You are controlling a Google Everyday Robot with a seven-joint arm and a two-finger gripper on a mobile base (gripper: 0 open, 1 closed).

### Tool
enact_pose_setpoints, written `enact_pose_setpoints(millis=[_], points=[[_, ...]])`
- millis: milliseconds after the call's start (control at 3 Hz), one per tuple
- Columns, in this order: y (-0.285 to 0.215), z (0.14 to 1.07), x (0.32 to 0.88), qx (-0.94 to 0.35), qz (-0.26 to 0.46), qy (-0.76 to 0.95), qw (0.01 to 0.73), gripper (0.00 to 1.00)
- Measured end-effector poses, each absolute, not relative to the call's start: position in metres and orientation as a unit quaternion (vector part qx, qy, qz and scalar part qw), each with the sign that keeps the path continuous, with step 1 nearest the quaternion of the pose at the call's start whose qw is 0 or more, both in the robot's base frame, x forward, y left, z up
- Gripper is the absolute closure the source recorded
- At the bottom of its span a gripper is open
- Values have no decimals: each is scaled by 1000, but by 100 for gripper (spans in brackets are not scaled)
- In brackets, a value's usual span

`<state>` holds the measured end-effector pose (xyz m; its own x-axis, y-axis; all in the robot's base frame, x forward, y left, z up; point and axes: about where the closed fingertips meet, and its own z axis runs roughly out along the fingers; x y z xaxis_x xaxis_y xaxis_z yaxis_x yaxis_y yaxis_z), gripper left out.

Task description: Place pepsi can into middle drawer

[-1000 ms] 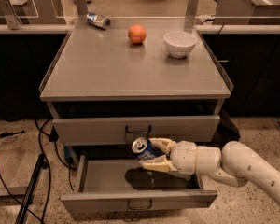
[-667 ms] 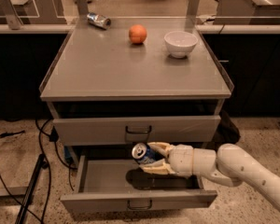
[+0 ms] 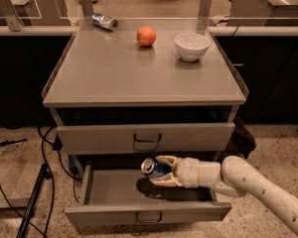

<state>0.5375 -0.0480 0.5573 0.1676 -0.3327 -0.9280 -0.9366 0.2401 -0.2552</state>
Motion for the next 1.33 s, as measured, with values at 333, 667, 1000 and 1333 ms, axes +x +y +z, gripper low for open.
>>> enact_pose_setpoints(millis=[333,667,1000,1333], points=[[-47,524,551,-547,280,585,530,100],[-42,490,557,-531,295,594,528,100],[-30,463,560,-516,317,597,526,100],[-5,449,563,-516,345,580,527,100]])
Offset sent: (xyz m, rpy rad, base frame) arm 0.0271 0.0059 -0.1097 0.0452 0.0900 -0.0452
